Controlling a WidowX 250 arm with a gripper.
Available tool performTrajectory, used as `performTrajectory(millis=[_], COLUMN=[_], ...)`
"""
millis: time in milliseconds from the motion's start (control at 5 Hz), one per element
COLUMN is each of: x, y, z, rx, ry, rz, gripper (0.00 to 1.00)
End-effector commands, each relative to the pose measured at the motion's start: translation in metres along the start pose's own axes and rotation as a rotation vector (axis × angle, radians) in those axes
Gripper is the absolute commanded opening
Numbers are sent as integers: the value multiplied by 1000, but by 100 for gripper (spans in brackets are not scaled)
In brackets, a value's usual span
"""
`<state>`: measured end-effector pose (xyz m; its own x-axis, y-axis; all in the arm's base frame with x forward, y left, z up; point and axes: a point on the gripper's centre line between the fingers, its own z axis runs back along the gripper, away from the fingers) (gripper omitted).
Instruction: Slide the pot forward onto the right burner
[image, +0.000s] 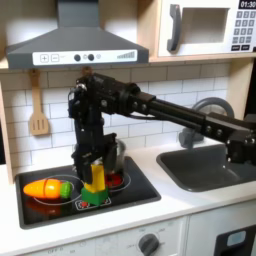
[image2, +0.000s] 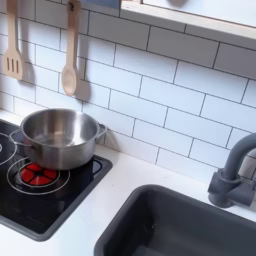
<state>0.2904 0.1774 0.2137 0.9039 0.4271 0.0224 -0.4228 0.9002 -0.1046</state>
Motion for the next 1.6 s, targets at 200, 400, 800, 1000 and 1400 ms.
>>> performTrajectory(millis=[200,400,800,1000,1400], x=[8,11,12,12,13], y=[-3,-2,-1,-3,-3], z=[-11,-12,-13,-14,-15], rx=[-1,3,9,14,15], ry=[21,21,12,10,0], rz=[29,38,59,59,68], gripper=[100,100,100,100,100])
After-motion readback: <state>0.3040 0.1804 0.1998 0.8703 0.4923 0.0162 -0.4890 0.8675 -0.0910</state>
